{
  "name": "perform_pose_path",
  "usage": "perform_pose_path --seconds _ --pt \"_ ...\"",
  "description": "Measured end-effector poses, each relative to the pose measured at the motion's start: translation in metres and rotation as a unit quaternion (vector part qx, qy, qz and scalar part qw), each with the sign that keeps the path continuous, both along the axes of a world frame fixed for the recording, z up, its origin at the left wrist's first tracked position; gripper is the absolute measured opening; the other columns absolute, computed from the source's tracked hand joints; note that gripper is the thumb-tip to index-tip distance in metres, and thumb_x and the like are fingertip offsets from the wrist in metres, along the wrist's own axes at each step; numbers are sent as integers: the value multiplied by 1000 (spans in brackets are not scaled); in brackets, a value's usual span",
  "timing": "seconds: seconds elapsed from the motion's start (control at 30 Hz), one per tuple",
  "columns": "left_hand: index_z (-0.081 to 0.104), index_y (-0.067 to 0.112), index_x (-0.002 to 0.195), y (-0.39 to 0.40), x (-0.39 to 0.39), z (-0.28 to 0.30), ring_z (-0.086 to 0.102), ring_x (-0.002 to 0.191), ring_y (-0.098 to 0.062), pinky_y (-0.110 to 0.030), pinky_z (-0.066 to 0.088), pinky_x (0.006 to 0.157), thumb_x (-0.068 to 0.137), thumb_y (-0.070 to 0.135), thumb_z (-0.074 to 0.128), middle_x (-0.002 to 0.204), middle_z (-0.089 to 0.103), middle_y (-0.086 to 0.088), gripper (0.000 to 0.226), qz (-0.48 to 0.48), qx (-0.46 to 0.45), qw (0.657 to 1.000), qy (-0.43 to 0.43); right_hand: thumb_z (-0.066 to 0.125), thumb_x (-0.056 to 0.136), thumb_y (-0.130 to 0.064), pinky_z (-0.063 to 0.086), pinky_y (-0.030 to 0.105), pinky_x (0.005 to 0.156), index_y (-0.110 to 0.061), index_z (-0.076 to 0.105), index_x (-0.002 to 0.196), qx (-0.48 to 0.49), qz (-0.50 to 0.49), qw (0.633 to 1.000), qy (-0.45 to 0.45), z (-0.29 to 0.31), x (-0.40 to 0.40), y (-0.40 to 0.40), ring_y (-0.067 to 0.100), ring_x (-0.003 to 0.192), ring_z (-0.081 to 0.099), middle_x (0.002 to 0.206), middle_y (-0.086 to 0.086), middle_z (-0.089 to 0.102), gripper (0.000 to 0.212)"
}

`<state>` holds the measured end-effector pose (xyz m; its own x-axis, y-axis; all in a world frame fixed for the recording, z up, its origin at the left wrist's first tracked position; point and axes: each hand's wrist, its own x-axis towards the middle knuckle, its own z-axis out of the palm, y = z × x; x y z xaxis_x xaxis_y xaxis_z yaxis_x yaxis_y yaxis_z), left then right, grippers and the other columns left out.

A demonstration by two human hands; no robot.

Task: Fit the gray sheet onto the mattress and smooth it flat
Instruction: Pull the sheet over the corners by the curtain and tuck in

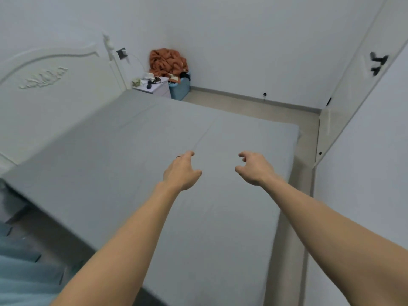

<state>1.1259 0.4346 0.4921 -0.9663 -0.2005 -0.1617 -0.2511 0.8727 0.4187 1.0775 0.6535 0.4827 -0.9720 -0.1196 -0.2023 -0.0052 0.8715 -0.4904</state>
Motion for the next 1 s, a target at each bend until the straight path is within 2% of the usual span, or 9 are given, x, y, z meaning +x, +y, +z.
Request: perform_pose_path --seconds 0.27,0.43,0.53,0.7,0.9,0.93,1.0 --pt "30 27 148 -20 -3 28 46 130 -25 -39 42 93 88 31 57 147 43 -4 66 -7 -19 999 24 57 87 -30 47 39 97 -22 47 143 20 10 999 46 26 -6 -20 23 127 52 141 0 54 58" --pt "29 28 148 -38 -18 28 44 132 -24 -41 43 97 87 32 59 148 43 -3 68 22 -20 999 15 58 87 -32 47 39 99 -24 47 143 22 36 998 43 32 -38 -30 22 128 51 142 -1 54 58" --pt "29 29 148 -45 -36 24 47 129 -26 -41 45 96 86 33 60 146 45 -4 69 47 -27 999 9 57 87 -32 45 39 99 -23 47 143 23 66 996 48 29 -70 -35 22 130 50 143 0 53 58" --pt "27 30 148 -30 -97 8 48 128 -26 -41 46 95 86 33 59 145 45 -5 69 122 -22 992 -8 56 88 -32 46 39 101 -21 46 144 8 137 990 28 10 -167 -36 23 130 50 144 1 52 58" --pt "24 30 149 5 -151 0 42 133 -25 -43 44 99 88 34 58 147 42 -6 70 196 -4 979 -51 56 89 -30 45 40 103 -21 44 145 15 215 975 -46 -23 -259 -42 24 130 51 144 1 52 59" --pt "25 30 149 7 -155 0 41 134 -25 -43 44 100 88 34 58 147 42 -7 70 208 -6 977 -52 56 88 -30 46 40 102 -21 44 146 15 227 972 -51 -26 -266 -45 24 128 52 142 1 55 59" --pt "26 29 150 9 -157 1 40 135 -24 -42 44 100 89 35 58 150 40 -6 69 231 -9 971 -62 56 88 -28 48 34 91 -21 41 147 6 250 966 -61 -32 -274 -52 23 118 58 128 2 64 61"
